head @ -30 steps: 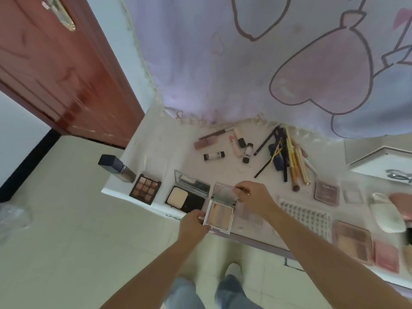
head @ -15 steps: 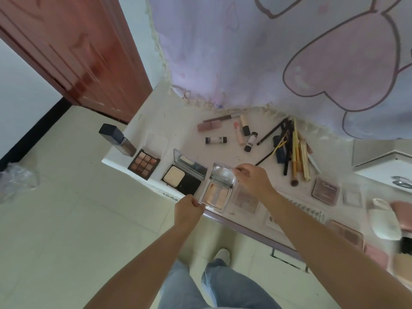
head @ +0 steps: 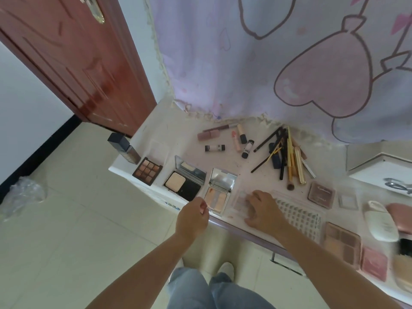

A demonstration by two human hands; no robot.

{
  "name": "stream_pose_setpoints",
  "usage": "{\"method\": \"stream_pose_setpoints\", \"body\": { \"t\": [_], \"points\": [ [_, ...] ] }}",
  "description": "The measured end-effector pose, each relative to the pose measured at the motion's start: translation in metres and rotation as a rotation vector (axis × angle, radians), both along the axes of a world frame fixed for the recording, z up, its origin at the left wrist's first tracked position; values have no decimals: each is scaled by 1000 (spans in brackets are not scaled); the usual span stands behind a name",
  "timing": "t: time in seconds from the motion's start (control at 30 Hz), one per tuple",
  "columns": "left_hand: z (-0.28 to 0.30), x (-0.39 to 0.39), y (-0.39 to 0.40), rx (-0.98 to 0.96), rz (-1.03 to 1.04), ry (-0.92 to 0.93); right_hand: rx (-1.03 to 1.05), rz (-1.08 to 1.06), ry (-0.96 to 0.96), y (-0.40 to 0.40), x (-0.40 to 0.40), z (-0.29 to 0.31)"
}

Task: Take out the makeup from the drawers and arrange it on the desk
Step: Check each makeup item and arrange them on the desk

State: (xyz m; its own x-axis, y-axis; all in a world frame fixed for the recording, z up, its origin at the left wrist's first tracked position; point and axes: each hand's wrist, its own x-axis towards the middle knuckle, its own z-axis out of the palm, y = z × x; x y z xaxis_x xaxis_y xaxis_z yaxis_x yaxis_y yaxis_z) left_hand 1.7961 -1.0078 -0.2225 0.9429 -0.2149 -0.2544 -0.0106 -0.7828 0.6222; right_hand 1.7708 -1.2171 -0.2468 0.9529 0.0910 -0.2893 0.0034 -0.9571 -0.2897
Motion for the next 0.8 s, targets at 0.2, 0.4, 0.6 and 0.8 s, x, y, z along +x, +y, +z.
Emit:
{"method": "stream_pose_setpoints", "body": {
  "t": [0.2, 0.4, 0.6, 0.8],
  "points": [
    [48, 29, -25, -436, -109, 253, 537, -272, 0, -11, -3, 68],
    [151, 65, -59, -728, -483, 282, 734, -245, -267, -31, -7, 184],
    [245, 84, -80, -940, -586, 143, 741, -241, -563, -37, -10, 283],
    [295, 90, -97, -1088, -654, 131, 595, -283, -833, -32, -11, 326]
  ]
}}
